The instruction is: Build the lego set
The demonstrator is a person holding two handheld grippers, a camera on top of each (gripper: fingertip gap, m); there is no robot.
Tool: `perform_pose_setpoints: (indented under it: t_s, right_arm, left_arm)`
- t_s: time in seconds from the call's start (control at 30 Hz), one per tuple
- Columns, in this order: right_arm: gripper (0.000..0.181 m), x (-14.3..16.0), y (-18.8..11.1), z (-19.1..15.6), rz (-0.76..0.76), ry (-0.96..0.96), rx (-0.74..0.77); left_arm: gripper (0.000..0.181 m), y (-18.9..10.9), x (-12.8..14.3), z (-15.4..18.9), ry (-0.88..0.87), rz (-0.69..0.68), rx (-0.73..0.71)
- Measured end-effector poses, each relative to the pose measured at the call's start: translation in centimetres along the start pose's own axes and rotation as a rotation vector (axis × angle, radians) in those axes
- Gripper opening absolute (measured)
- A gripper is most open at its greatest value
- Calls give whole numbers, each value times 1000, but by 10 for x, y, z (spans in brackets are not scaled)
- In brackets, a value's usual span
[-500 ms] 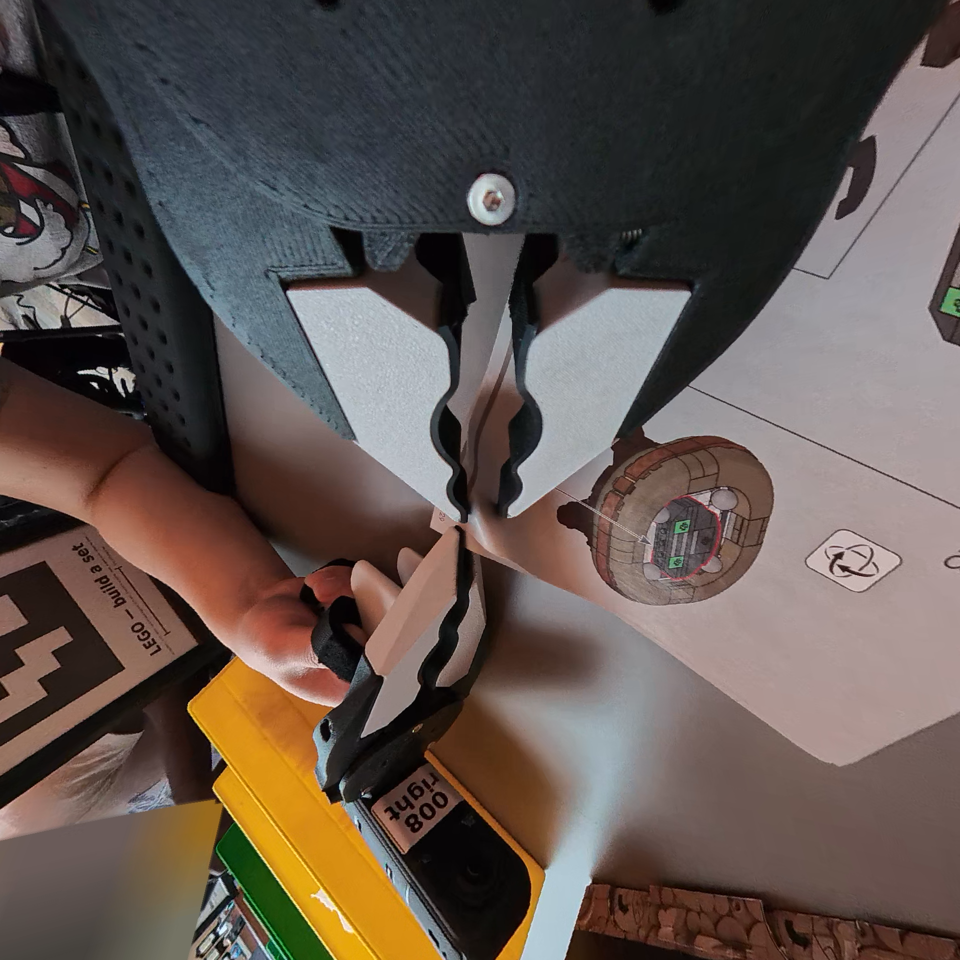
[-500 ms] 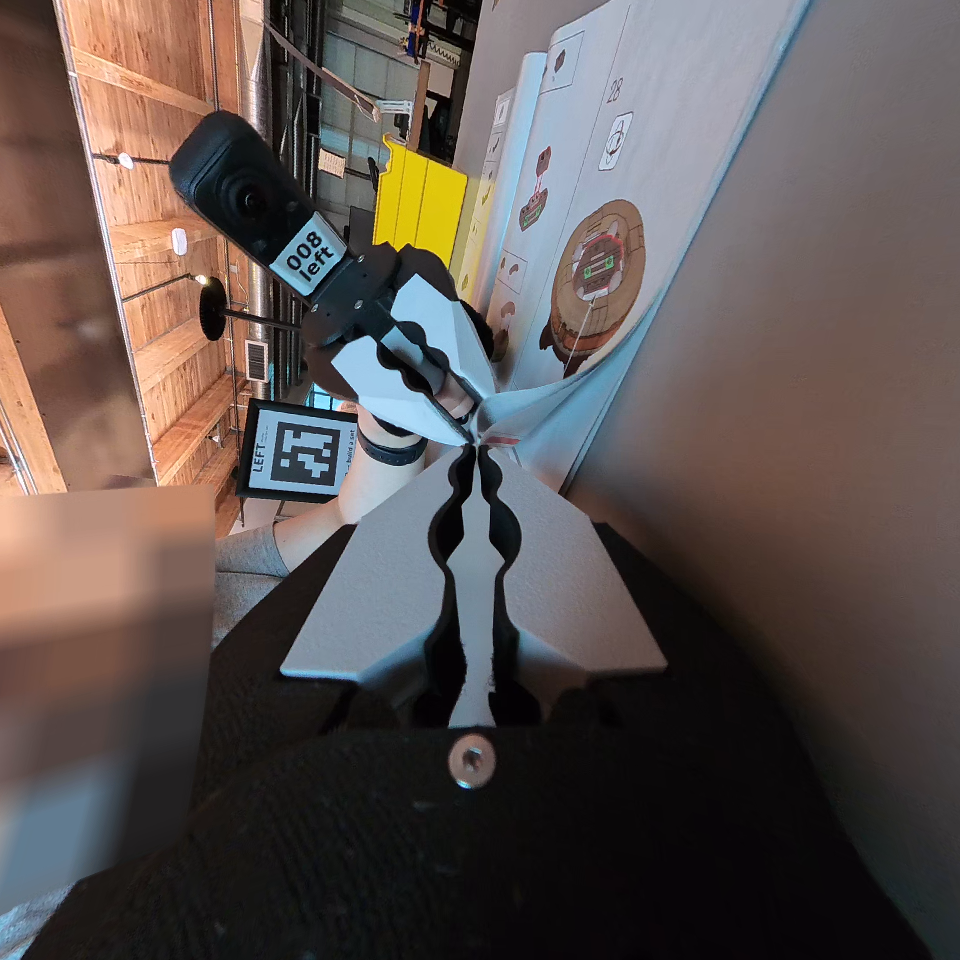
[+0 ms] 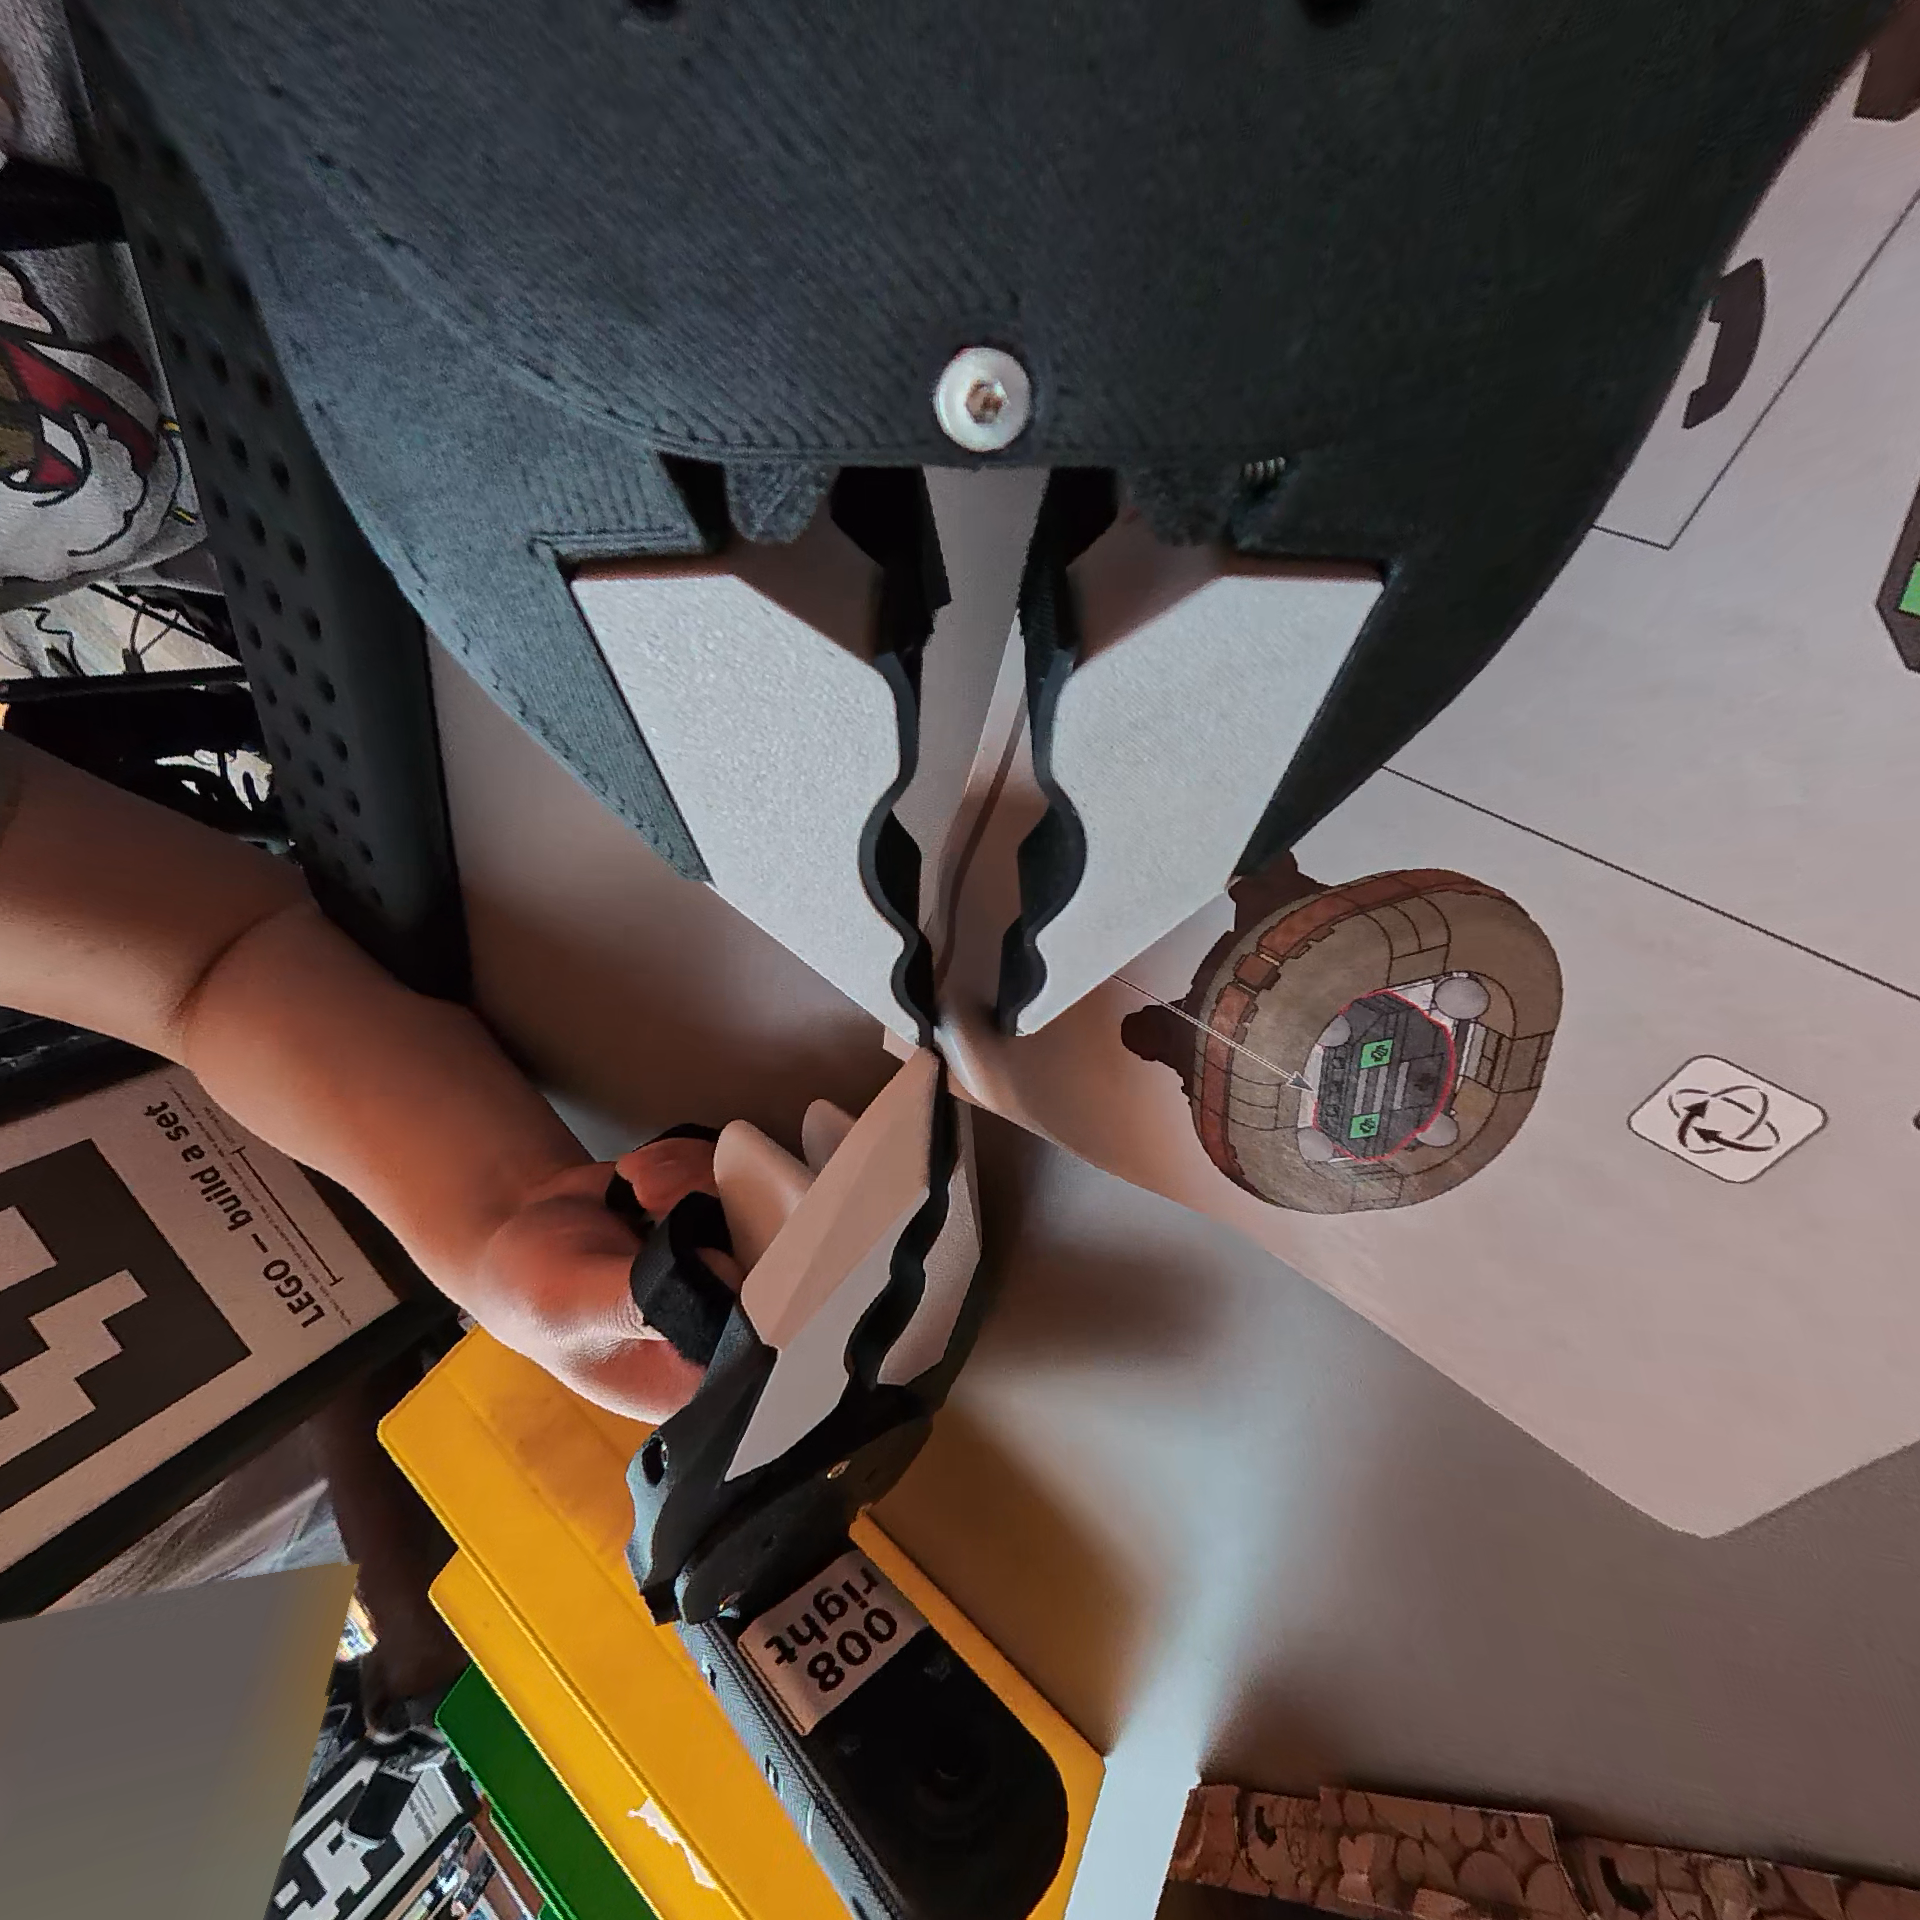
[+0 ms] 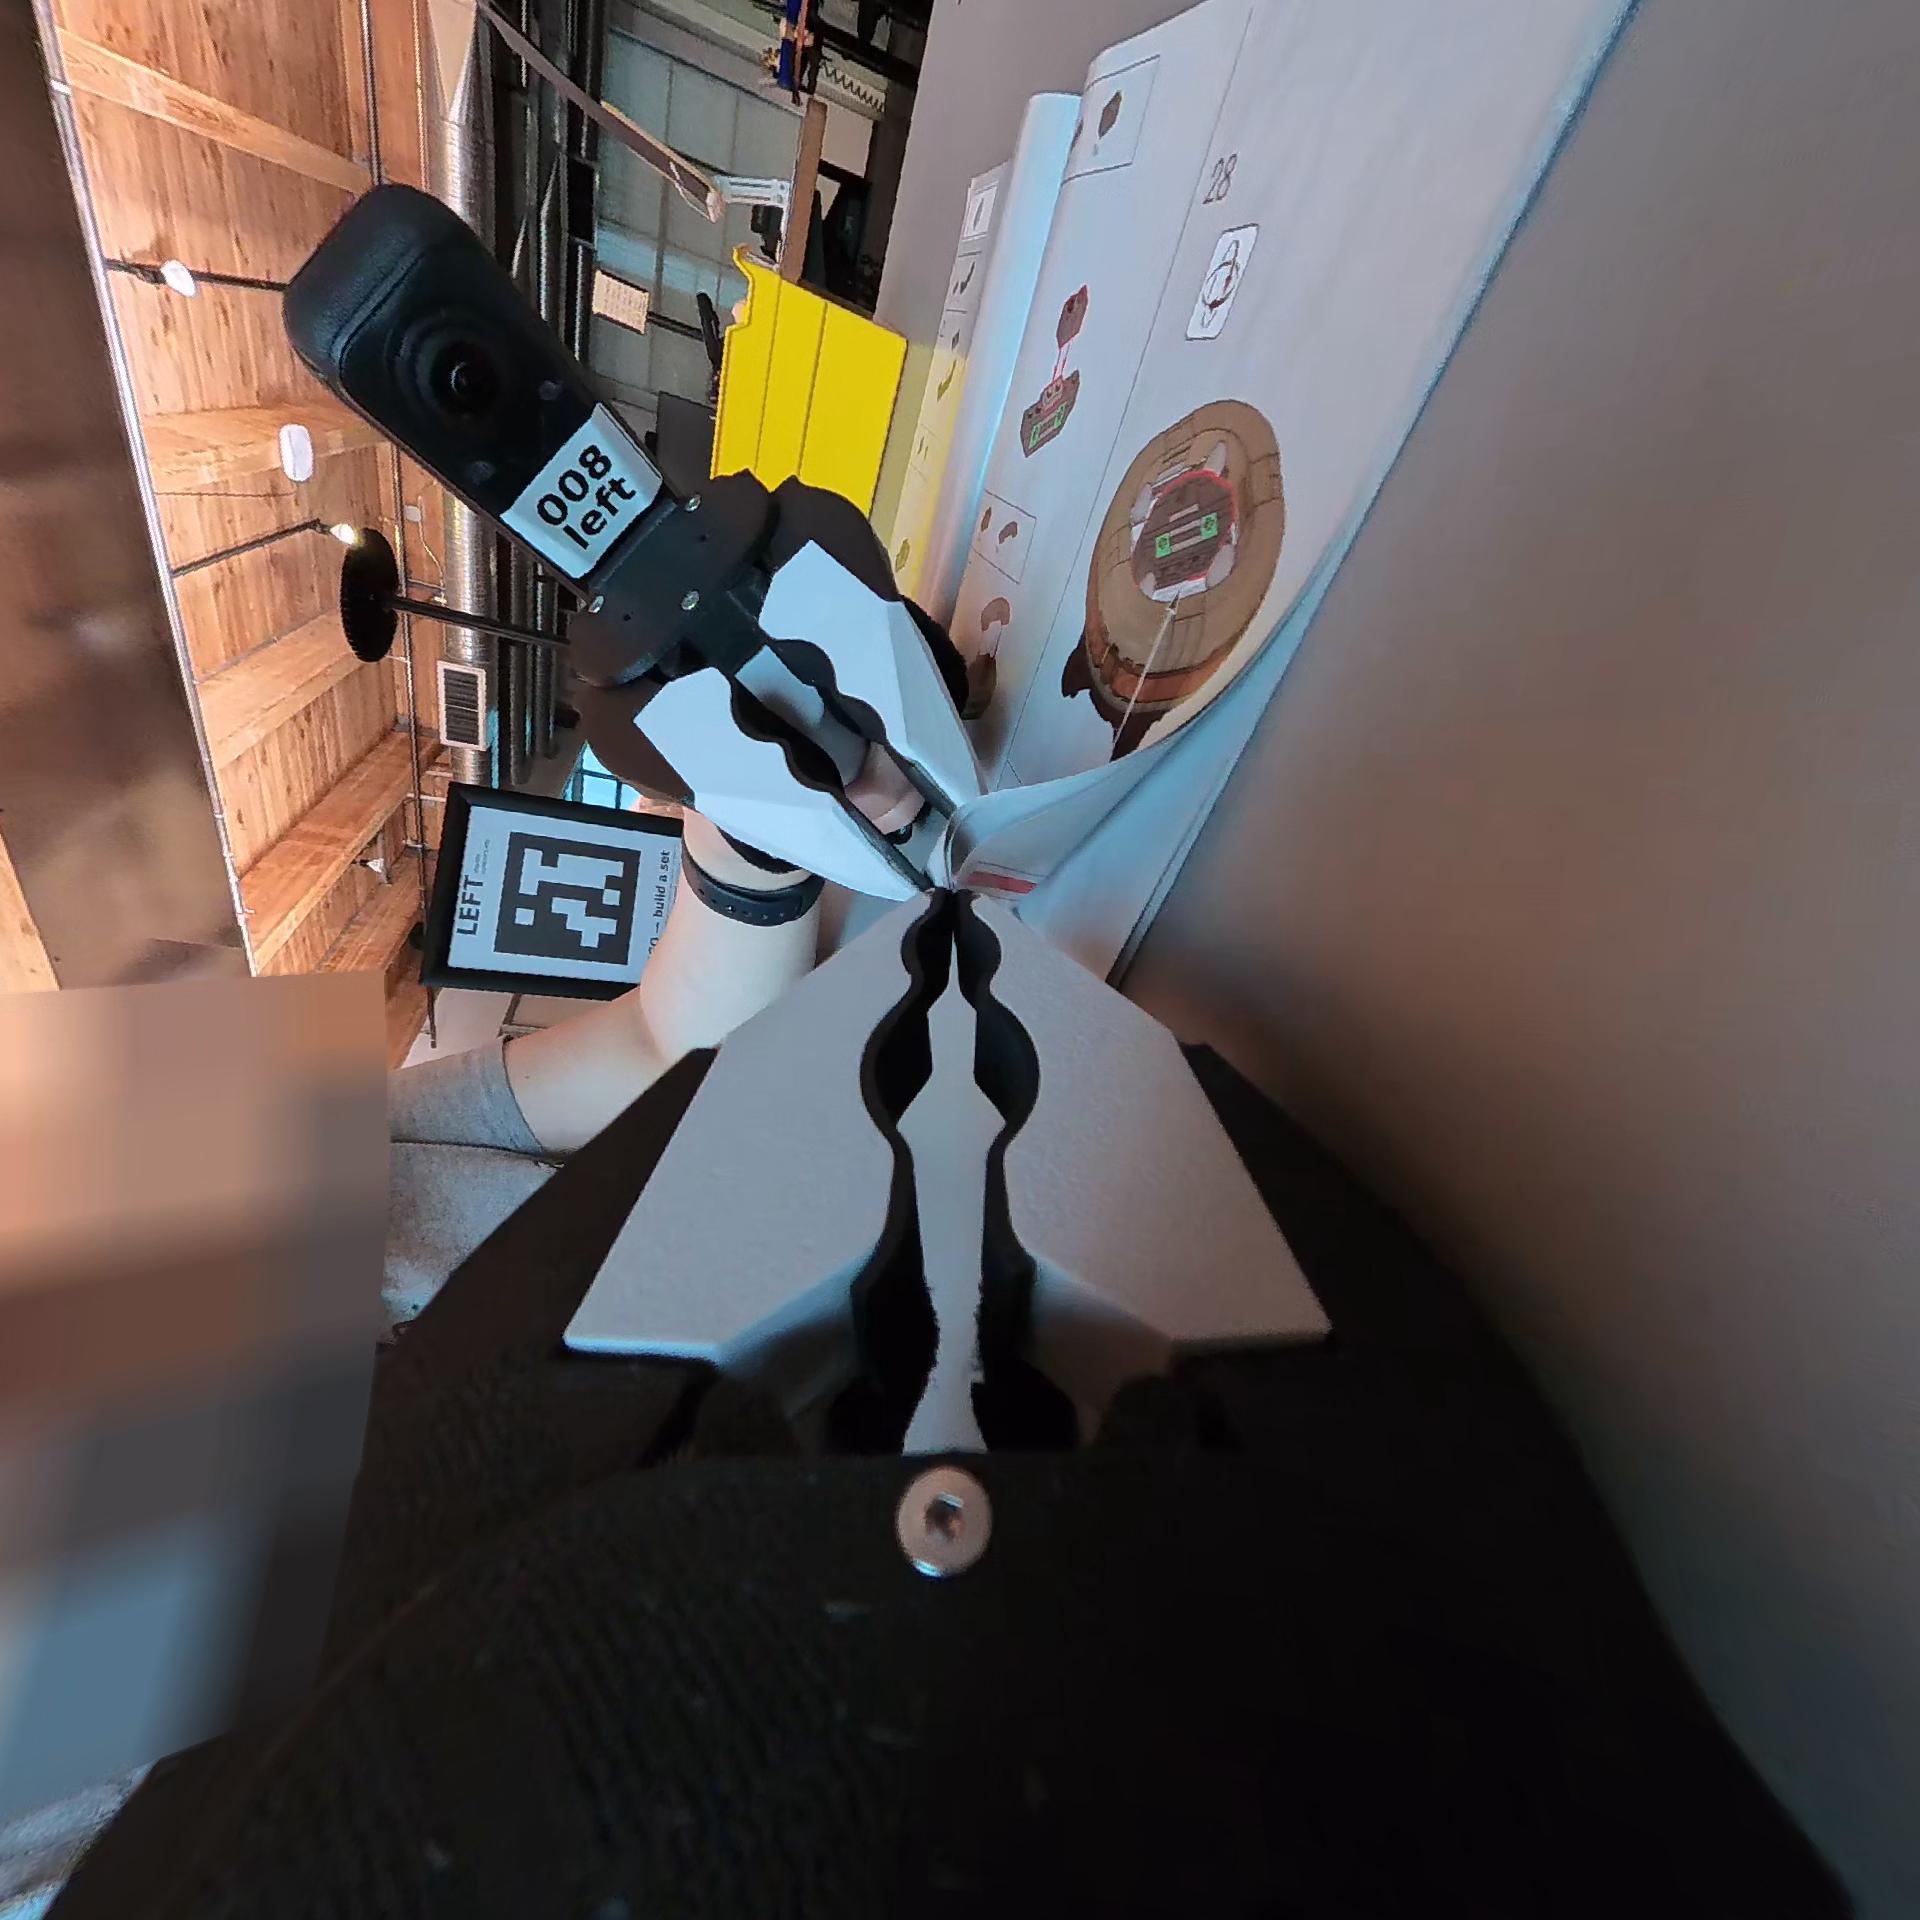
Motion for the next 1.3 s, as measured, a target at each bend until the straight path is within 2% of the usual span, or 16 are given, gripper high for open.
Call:
perform_pose_setpoints:
  t_s: [0.5,0.77,0.8,0.9,1.0,1.1,1.23,1.3]
  right_arm:
    - [0,1,-2,1,-14,-21,27]
    - [0,5,-11,7,-56,-34,114]
    - [3,5,-13,7,-62,-30,125]
    - [28,7,-19,-2,-79,-46,110]
    - [33,-3,-29,-9,-28,-141,178]
    - [34,-20,-37,-27,80,-342,239]
    - [42,-22,-17,-65,176,-630,122]
    - [64,-12,7,-64,145,-628,74]
  left_arm:
    - [7,-4,-1,-4,-26,9,-17]
    - [5,-36,-18,-4,-69,122,1]
    - [4,-40,-20,-4,-76,135,4]
    - [4,-50,-24,-4,-80,162,1]
    - [5,-63,-31,0,-82,201,-4]
    - [4,-79,-37,2,-76,249,-25]
    - [5,-96,-43,8,-71,313,-40]
    - [5,-97,-41,12,-67,310,-39]
Point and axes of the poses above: each gripper's, where its closed fingertips meet, y out along the fingers, x out of its underside, z = x × y across the jaws, the point moved 3 cm from there along -y, back along the fingers, and after that the axes turned 7 degrees about -x, right-handed, at the moved point
